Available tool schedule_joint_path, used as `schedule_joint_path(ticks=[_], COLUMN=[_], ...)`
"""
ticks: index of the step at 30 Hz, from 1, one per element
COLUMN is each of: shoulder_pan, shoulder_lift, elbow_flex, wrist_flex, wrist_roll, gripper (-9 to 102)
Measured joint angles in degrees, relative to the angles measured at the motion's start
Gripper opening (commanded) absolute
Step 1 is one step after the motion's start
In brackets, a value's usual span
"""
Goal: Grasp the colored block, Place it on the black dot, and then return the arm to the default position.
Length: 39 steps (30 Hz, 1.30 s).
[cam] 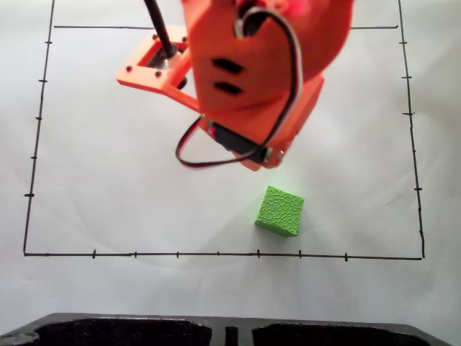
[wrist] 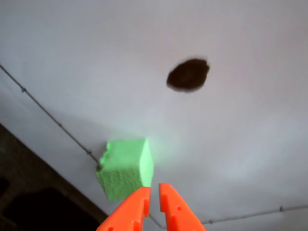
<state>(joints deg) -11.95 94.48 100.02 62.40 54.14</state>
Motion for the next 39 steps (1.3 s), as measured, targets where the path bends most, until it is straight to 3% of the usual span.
schedule_joint_path(ticks=[9, 19, 39], shoulder_pan=[-0.6, -2.3, -4.0], shoulder_lift=[-6.6, -11.5, -23.6], elbow_flex=[-8.2, -12.5, -20.7], wrist_flex=[1.3, 3.0, 5.5], wrist_roll=[0.0, 0.0, -3.2], gripper=[26, 36, 38])
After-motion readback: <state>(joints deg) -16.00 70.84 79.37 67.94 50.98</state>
